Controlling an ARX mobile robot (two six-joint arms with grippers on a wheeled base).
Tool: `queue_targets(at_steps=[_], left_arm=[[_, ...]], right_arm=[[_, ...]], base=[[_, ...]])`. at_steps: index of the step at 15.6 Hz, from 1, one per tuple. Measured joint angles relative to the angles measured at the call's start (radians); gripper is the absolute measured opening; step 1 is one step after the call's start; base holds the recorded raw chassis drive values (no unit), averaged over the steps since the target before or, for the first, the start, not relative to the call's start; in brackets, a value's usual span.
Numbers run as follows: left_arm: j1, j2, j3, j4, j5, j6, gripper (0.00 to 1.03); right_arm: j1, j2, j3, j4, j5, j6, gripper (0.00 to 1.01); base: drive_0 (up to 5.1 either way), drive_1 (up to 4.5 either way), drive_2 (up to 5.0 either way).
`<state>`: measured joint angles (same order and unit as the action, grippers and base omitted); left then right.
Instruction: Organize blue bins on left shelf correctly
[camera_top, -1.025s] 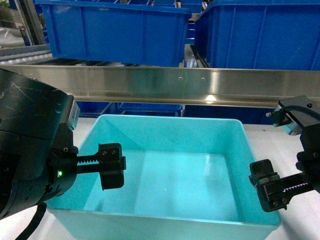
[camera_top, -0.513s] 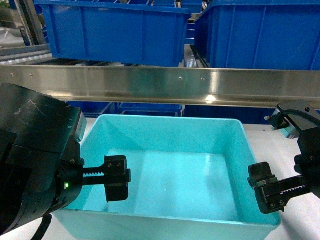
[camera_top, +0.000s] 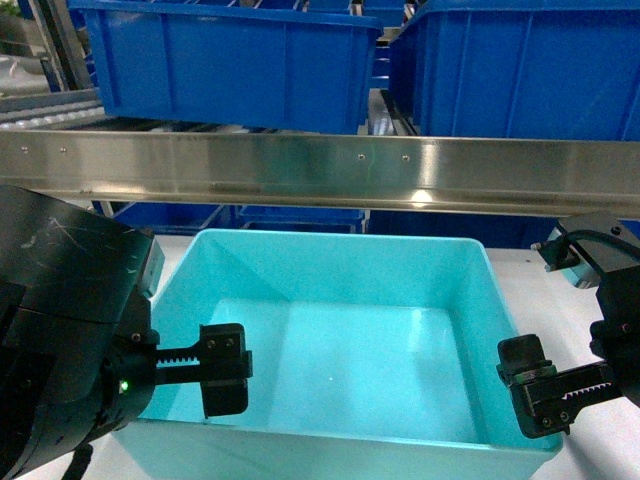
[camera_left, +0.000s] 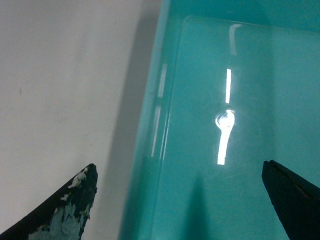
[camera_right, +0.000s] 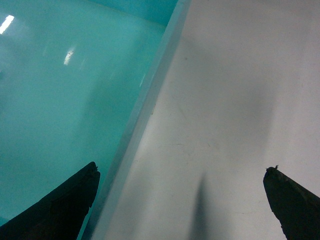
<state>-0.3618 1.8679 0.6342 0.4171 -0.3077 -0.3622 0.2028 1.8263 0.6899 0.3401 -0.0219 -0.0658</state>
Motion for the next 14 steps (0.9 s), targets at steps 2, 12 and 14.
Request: queue_targets(at_steps=[2, 12, 14], left_arm=[[0.006, 0.000, -0.006, -0.001, -0.003, 0.000, 0.98], [-0.010, 0.005, -0.008, 0.024, 0.036, -0.011, 0.02], [-0.010, 0.005, -0.008, 0.024, 0.036, -0.017, 0.02]], right_arm=[[0.000, 0.005, -0.006, 0.009, 0.003, 0.005, 0.98], [0.007, 0.006, -0.016, 0.019, 0.018, 0.027, 0.02], [0.007, 0.006, -0.016, 0.020, 0.018, 0.032, 0.02]], base=[[0.0, 0.00, 0.0], [0.0, 0.00, 0.0], [0.0, 0.00, 0.0]])
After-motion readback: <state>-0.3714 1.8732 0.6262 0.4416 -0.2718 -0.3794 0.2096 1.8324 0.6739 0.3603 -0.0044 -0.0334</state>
